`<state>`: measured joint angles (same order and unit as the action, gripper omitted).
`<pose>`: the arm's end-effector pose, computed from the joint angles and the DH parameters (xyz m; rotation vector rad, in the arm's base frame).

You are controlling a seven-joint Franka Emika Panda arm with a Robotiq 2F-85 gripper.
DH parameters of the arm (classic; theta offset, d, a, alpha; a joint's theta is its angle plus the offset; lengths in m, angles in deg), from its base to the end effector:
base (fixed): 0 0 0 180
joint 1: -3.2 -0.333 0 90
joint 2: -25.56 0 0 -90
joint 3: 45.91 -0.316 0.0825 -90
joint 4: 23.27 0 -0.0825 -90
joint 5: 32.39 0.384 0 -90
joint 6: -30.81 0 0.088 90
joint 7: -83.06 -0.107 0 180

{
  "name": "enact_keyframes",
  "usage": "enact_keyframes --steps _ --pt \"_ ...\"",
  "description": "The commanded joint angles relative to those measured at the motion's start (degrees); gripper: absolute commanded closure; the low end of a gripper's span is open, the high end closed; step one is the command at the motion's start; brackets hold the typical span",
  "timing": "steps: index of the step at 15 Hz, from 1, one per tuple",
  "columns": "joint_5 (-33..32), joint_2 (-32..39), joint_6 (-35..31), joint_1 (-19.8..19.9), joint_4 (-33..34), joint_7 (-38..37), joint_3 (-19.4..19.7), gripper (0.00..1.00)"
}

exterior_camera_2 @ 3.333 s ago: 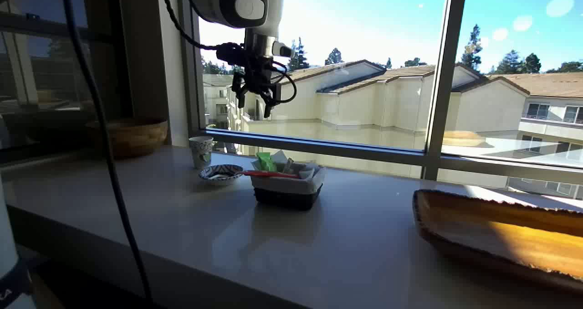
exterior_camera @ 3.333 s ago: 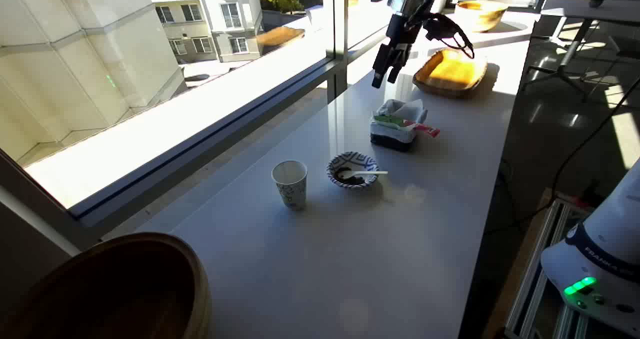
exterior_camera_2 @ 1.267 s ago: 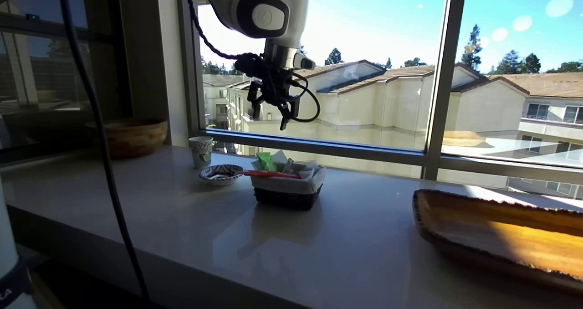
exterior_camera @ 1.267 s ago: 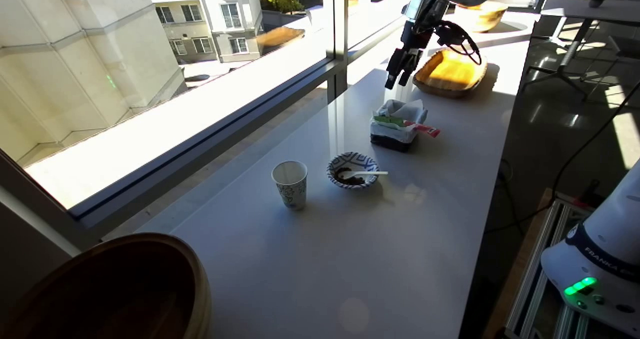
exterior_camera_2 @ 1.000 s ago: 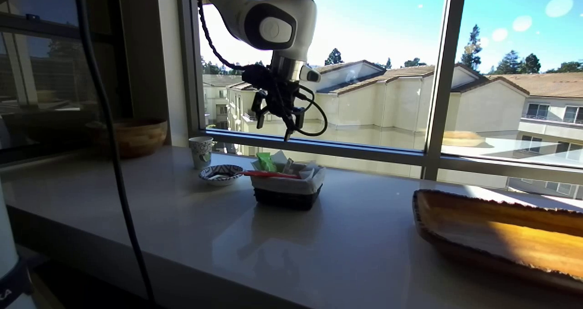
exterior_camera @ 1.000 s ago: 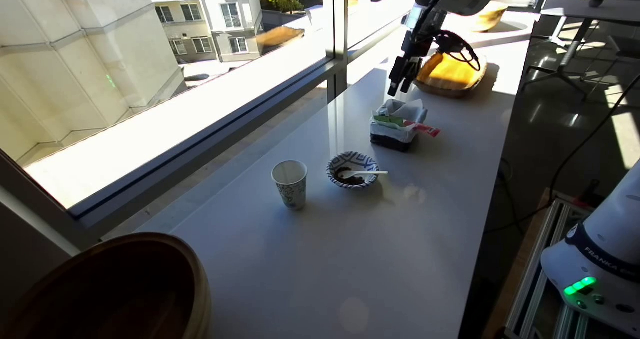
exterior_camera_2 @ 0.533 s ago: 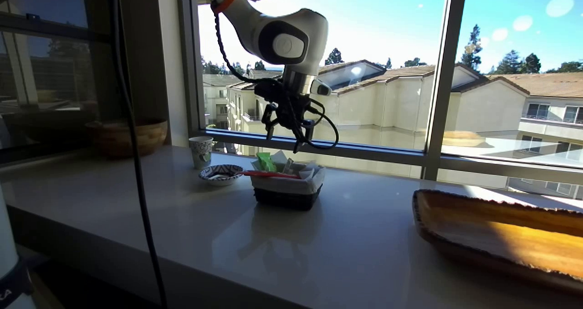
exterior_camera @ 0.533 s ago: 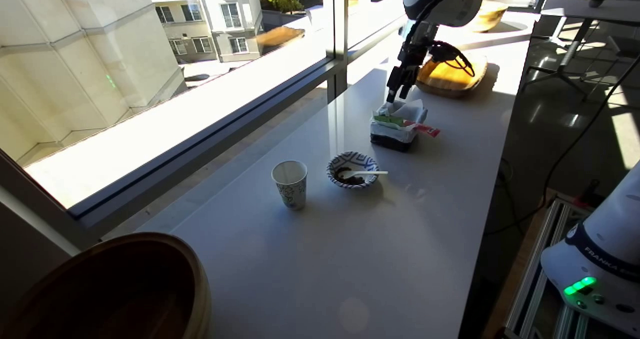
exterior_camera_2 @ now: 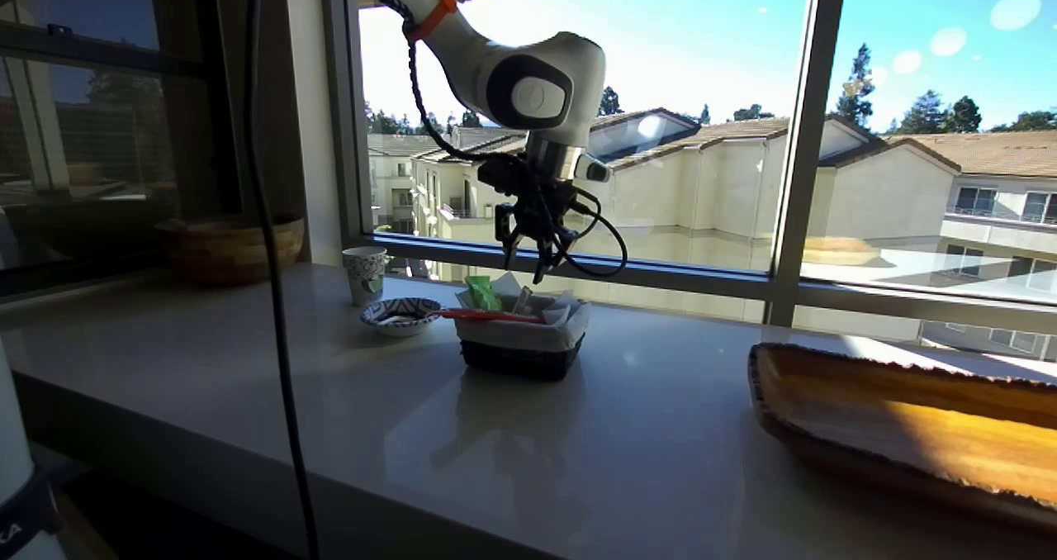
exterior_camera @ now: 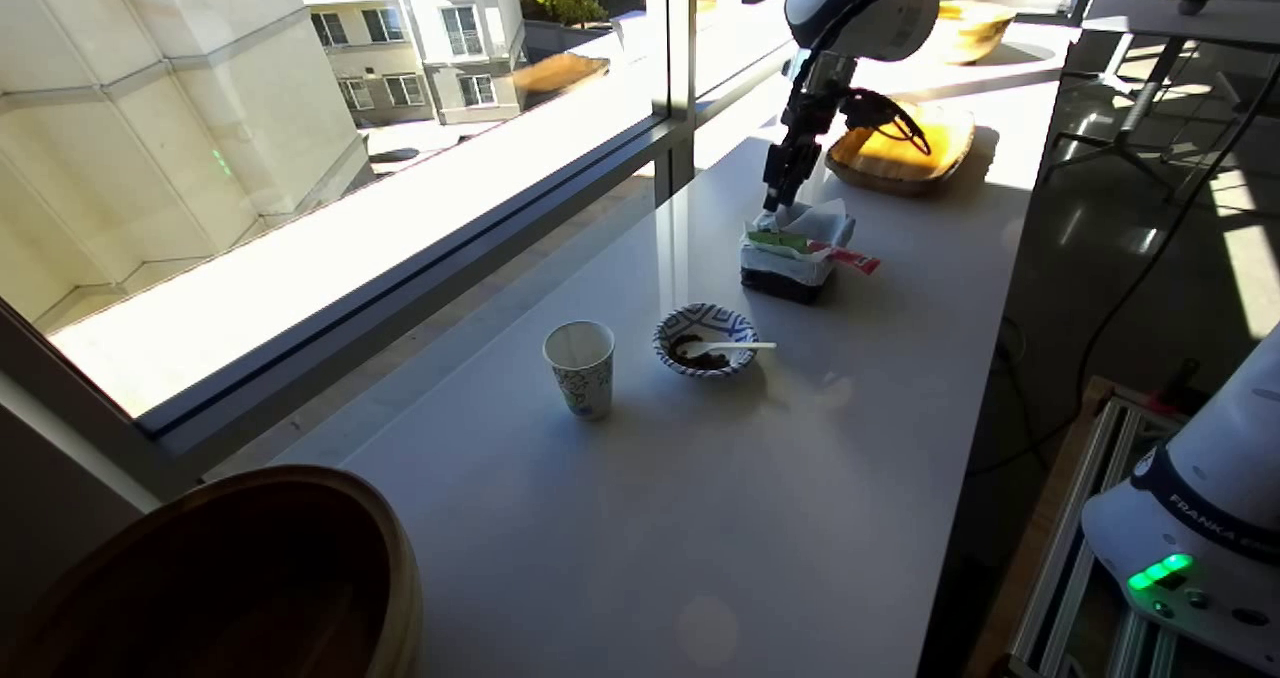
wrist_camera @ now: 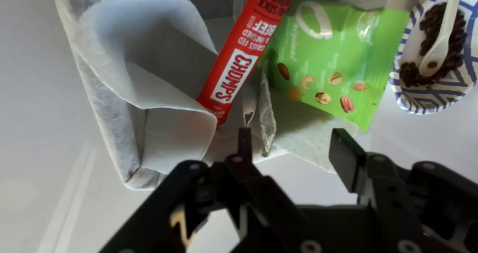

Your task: Remove a sachet from the basket

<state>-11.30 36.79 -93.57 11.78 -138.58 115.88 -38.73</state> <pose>0.5678 -0.1437 0.3569 -2.8720 -0.1223 -0.1197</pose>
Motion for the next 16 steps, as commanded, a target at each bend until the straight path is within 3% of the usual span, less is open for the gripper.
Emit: enact_keyframes --steps 1,2,6,8,9,10,13,16 --pt "-0.2 3.0 -0.6 1.2 2.3 -0.4 -1.6 0.54" --pt "-0.3 3.4 -0.6 1.3 2.6 -0.5 -1.8 0.50" --pt "-0.6 5.0 -0.2 1.5 3.7 -0.8 -2.6 0.57" --pt "-0.7 5.6 -0.1 1.6 4.1 -1.0 -2.8 0.66" --pt "-0.9 5.7 0.0 1.7 4.2 -1.2 -2.9 0.76" --pt "-0.9 5.9 0.1 1.7 4.3 -1.3 -3.1 0.77" --pt "-1.3 5.9 0.3 1.8 4.4 -1.6 -3.4 1.00" --pt "-2.0 5.2 0.9 1.7 4.0 -2.1 -3.5 1.00"
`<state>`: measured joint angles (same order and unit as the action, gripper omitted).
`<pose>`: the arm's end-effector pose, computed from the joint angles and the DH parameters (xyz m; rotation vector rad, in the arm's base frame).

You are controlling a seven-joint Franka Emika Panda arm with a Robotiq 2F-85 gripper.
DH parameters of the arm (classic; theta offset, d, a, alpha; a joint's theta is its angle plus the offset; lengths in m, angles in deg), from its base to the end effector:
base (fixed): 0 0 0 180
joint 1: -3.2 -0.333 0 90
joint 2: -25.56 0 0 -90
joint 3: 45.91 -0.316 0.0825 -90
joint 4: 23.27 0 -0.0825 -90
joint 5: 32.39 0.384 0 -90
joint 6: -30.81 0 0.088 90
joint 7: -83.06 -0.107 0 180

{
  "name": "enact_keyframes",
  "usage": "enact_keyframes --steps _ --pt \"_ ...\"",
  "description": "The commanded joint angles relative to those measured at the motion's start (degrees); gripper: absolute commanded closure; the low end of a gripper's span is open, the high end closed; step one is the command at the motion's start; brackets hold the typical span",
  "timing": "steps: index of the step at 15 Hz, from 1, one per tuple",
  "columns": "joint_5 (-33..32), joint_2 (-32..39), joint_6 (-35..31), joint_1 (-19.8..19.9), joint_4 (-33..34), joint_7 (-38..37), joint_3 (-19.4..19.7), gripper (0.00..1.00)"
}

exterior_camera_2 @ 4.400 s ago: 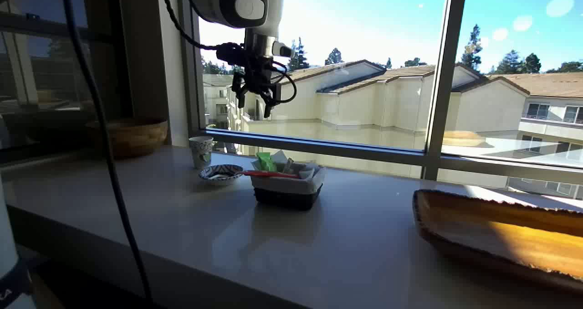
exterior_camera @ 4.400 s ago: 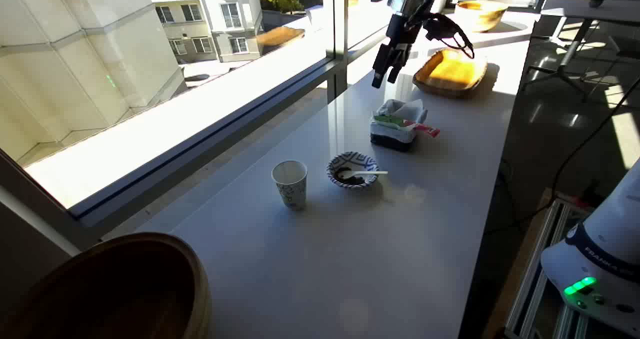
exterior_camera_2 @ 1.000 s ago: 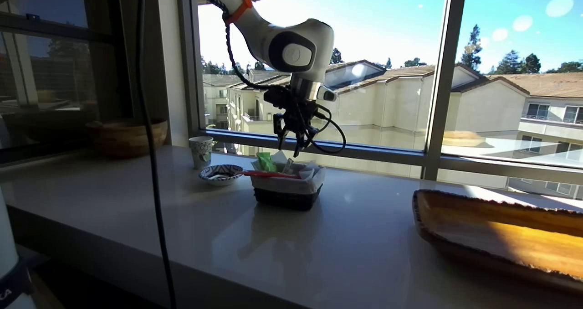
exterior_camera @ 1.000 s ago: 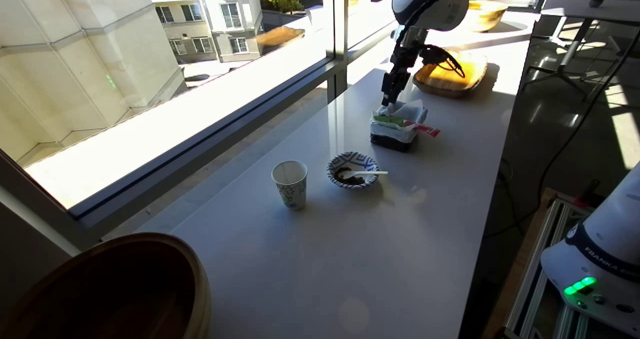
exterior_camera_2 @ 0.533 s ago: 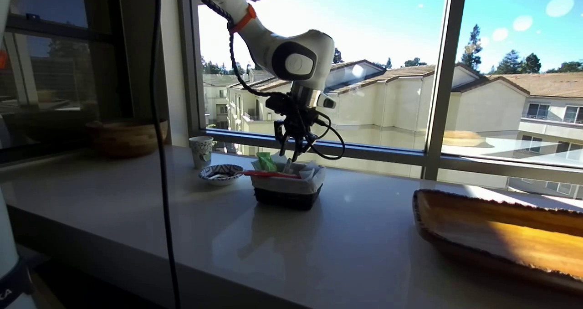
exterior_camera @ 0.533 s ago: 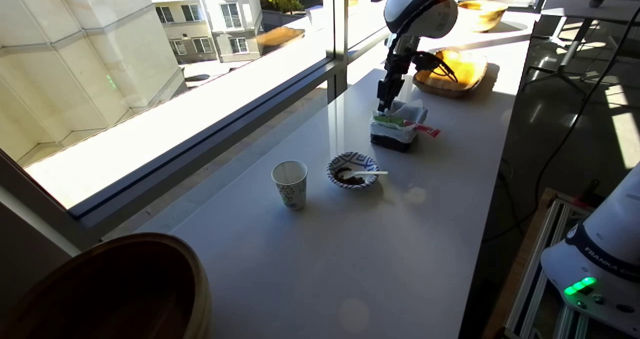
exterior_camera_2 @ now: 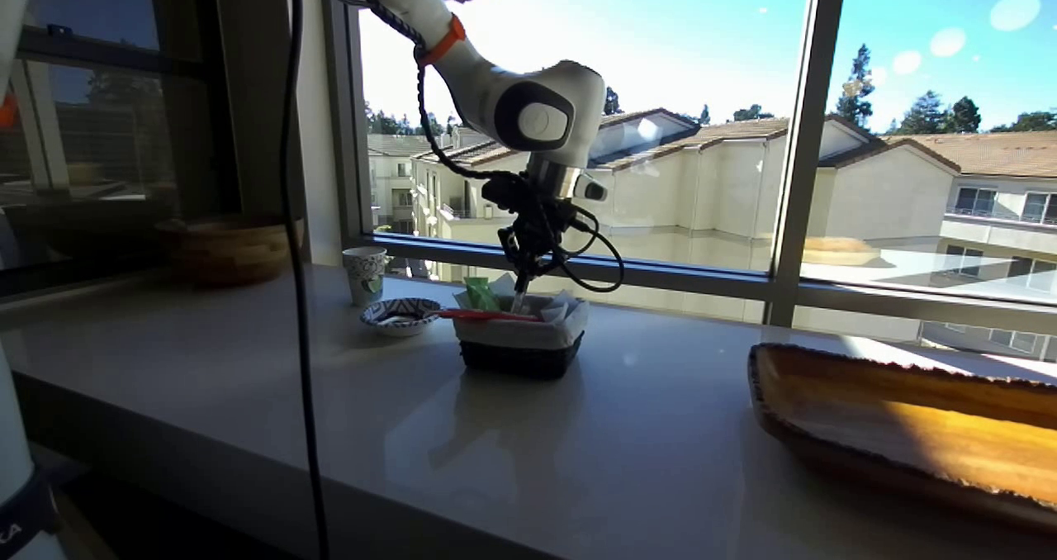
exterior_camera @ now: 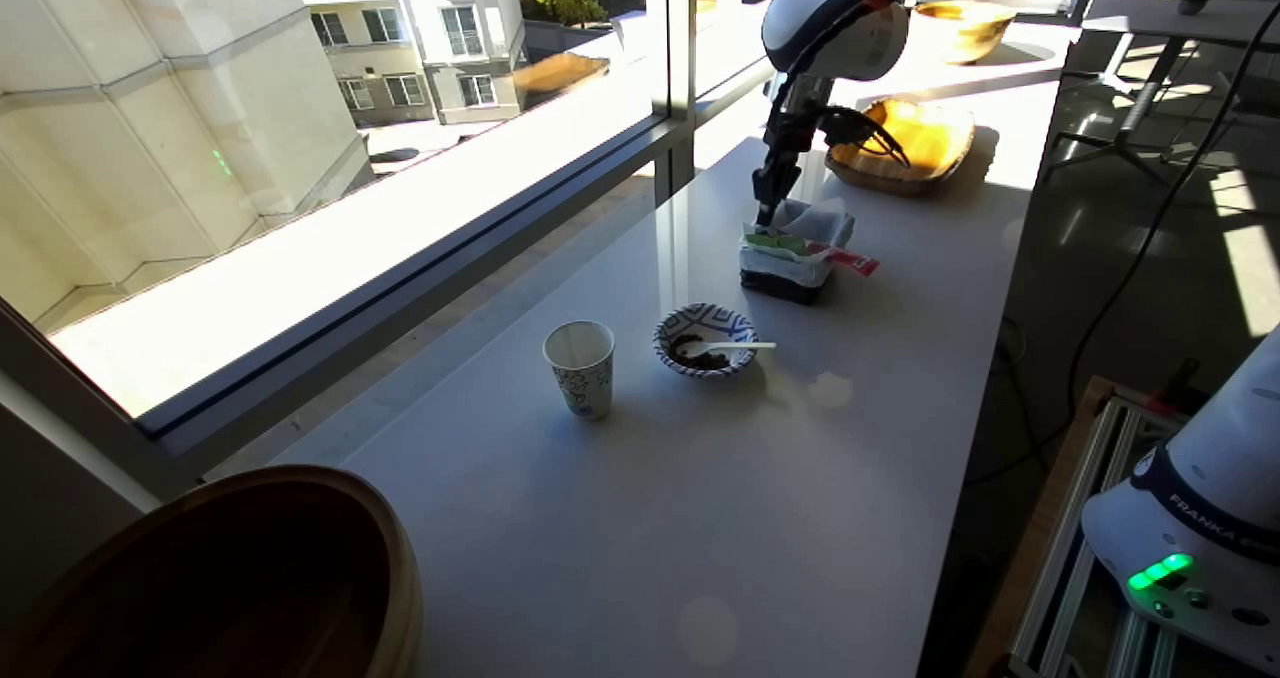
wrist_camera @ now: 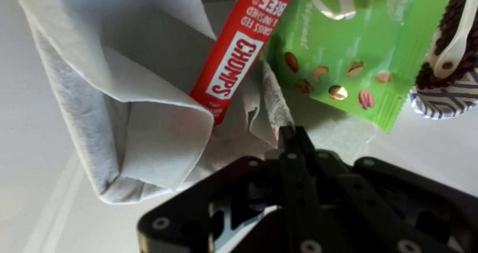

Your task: Remove a sachet from the basket

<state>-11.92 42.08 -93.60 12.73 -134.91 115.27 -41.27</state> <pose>0.5895 -0.1329 0.3297 -2.8693 -0.1507 -0.0686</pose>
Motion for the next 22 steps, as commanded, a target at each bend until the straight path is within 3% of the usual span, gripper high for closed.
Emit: enact_keyframes --steps 1,10,15,19,22 --pt "-1.6 -0.5 1.1 0.6 0.0 -1.8 -1.1 1.00" --pt "-1.0 -8.7 0.0 -0.4 -2.1 -3.4 -2.4 1.00" --pt "13.2 -9.6 -3.6 -0.6 0.7 5.2 -4.1 1.00" --pt "27.8 -5.5 -6.3 -0.7 4.2 14.5 -5.1 1.00" --pt "34.9 -0.9 -4.5 -0.6 7.5 20.2 -5.4 1.00"
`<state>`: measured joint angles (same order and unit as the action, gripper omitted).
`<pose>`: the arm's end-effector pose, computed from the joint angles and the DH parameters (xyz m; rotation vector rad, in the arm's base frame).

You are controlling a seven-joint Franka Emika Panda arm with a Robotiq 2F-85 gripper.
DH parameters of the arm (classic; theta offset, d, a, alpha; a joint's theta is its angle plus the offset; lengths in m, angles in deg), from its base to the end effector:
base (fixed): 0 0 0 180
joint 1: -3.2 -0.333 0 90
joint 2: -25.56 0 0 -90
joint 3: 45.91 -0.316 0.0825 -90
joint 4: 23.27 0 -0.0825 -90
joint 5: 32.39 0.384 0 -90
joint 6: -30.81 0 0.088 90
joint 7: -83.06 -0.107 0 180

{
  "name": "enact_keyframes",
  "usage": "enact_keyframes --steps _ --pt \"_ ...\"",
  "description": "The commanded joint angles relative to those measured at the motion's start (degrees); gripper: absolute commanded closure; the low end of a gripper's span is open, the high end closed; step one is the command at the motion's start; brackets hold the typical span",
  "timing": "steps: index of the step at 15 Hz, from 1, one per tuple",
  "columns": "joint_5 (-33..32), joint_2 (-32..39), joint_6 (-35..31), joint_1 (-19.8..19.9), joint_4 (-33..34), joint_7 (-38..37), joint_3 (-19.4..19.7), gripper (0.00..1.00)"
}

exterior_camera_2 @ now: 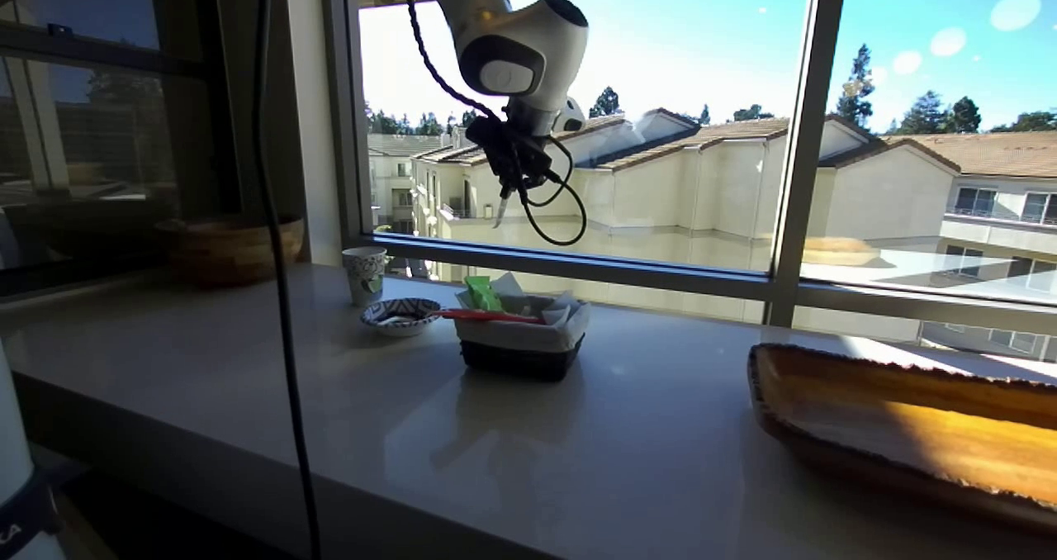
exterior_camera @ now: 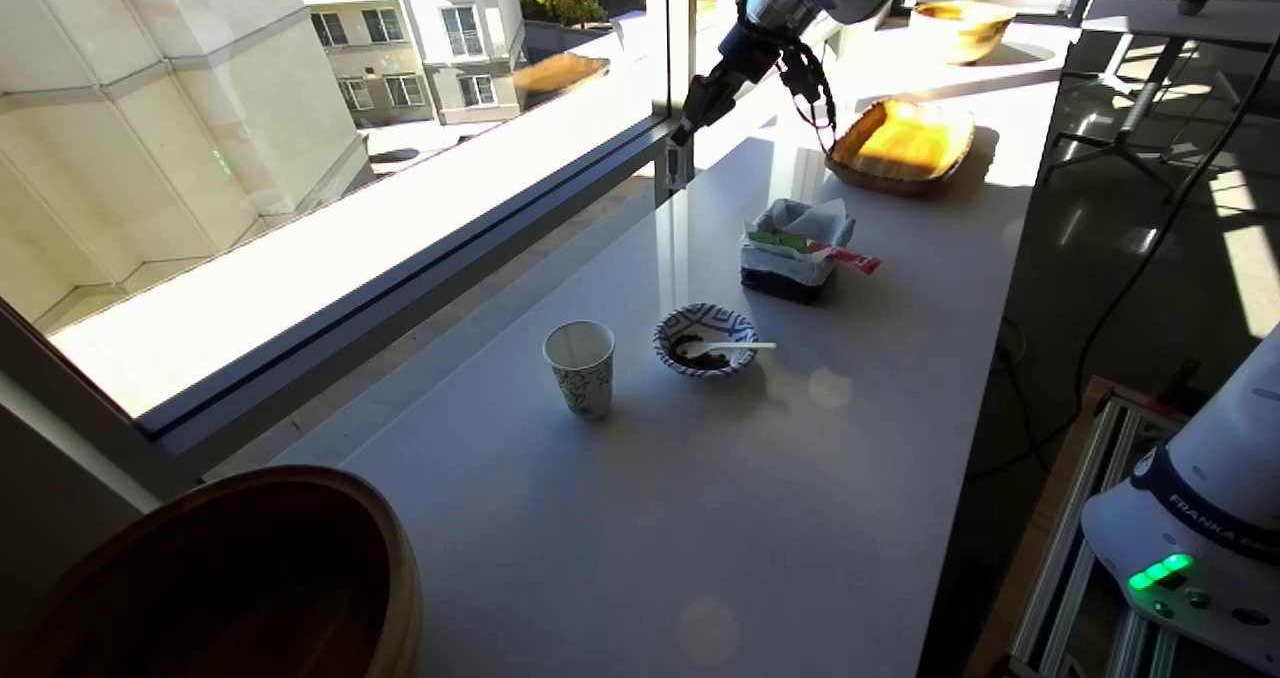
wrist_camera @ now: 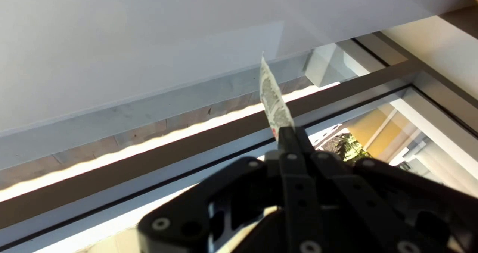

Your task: Remove a sachet from the basket

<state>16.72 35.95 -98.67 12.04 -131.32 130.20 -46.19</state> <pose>0.6223 -0.0735 0.4385 -2.5165 -0.2158 -0.6446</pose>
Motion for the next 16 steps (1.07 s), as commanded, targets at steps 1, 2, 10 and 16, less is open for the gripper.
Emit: enact_keyframes --steps 1,2,10,16 --pt "7.0 6.8 0.8 0.1 4.9 6.1 -0.4 1.00" --pt "7.1 8.0 0.3 0.0 5.5 6.5 -0.2 1.00" --pt "17.2 5.5 -7.7 4.2 -2.3 6.4 2.8 1.00" --pt "32.9 1.3 -15.4 6.7 -11.3 10.9 7.1 1.00"
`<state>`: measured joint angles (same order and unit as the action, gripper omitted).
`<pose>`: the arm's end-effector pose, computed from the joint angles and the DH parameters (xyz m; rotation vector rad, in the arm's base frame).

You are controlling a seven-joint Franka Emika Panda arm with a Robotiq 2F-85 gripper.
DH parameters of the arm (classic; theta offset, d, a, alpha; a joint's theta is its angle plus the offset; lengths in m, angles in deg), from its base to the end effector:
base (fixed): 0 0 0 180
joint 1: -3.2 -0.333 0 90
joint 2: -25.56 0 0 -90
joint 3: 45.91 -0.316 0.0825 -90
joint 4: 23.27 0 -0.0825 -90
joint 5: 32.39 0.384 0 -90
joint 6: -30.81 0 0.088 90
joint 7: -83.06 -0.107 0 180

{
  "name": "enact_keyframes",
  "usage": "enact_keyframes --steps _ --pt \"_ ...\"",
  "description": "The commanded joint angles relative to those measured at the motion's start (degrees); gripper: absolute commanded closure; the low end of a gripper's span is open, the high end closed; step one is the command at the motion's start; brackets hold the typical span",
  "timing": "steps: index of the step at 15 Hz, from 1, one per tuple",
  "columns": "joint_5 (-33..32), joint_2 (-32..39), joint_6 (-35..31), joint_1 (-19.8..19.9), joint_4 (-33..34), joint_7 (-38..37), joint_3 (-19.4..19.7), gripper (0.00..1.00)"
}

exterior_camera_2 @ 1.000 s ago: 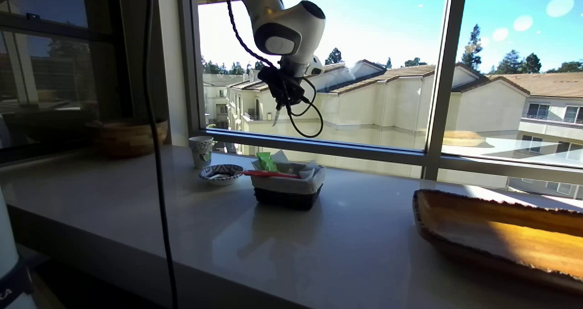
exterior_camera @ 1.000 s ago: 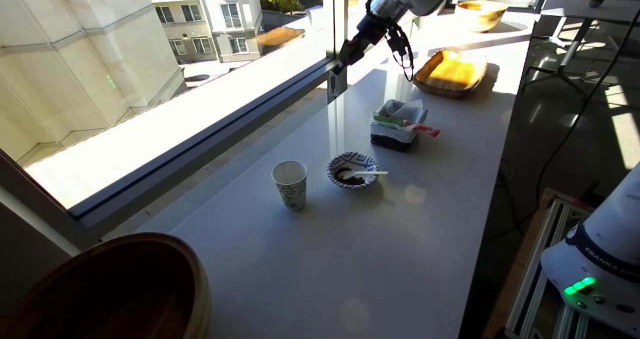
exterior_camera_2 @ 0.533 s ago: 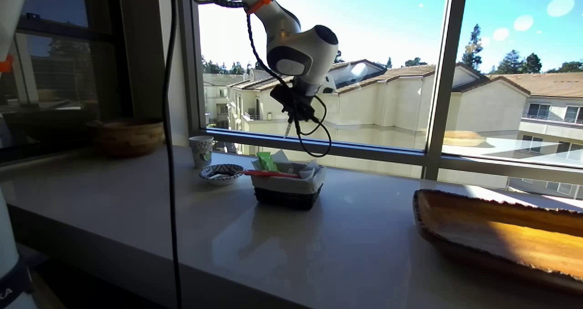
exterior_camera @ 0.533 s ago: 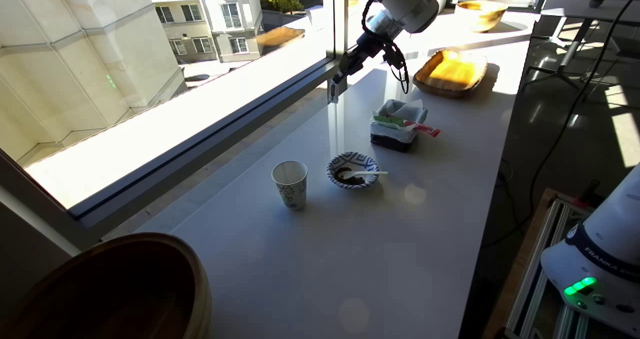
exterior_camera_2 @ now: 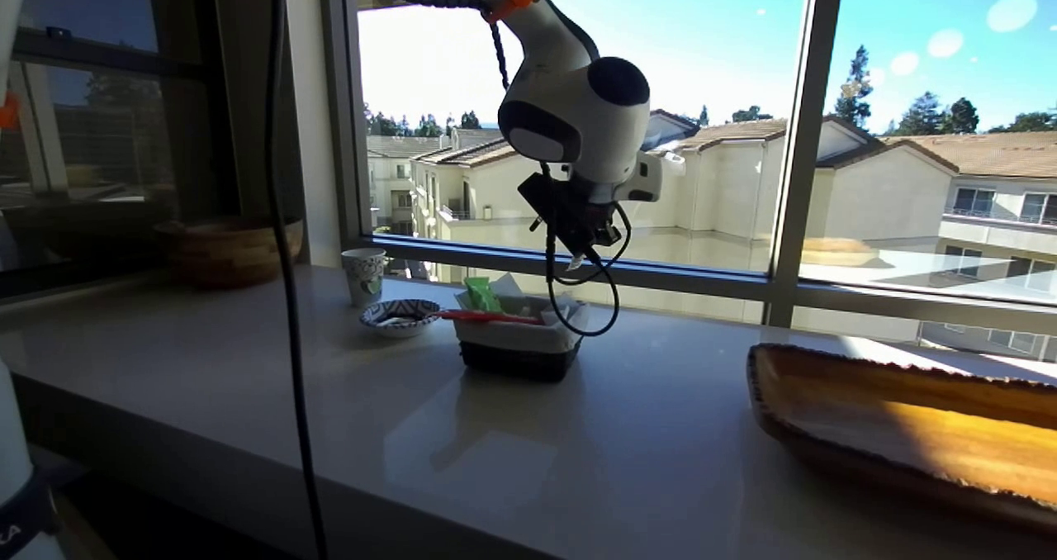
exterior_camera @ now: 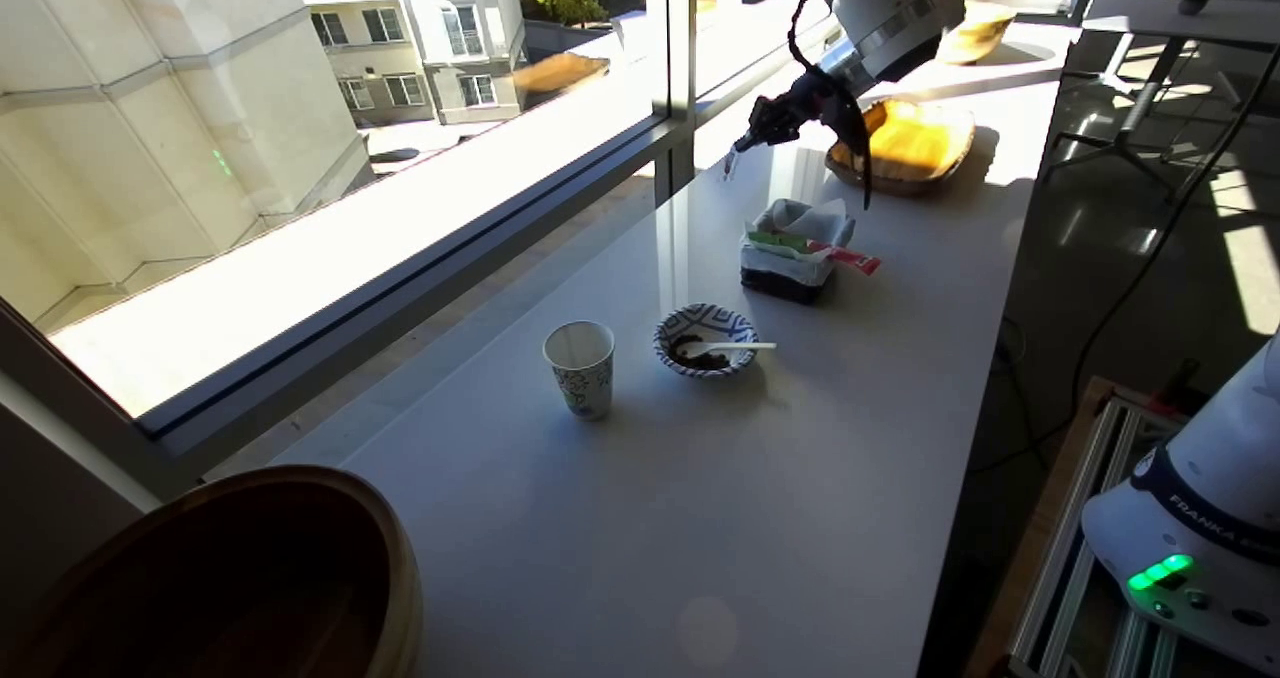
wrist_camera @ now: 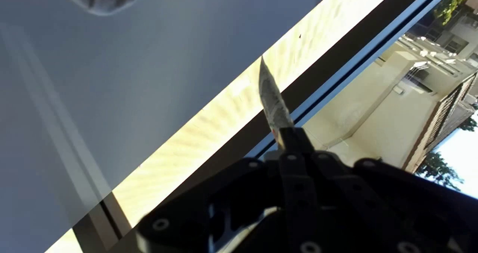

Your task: Remove a sachet from the basket

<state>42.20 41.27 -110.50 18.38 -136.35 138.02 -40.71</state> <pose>0.5855 -0.2166 0.3529 -2.3847 0.4572 -0.8828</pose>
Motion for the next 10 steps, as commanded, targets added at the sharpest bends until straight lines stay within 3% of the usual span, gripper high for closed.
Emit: enact_keyframes --steps 1,6,10 --pt "10.3 -4.7 -4.6 0.6 -7.7 4.1 2.4 1.00" --pt "23.4 -7.0 -8.3 3.0 -13.7 10.2 4.7 1.00" --pt "29.9 -7.0 -7.6 5.0 -16.9 14.0 6.4 1.00"
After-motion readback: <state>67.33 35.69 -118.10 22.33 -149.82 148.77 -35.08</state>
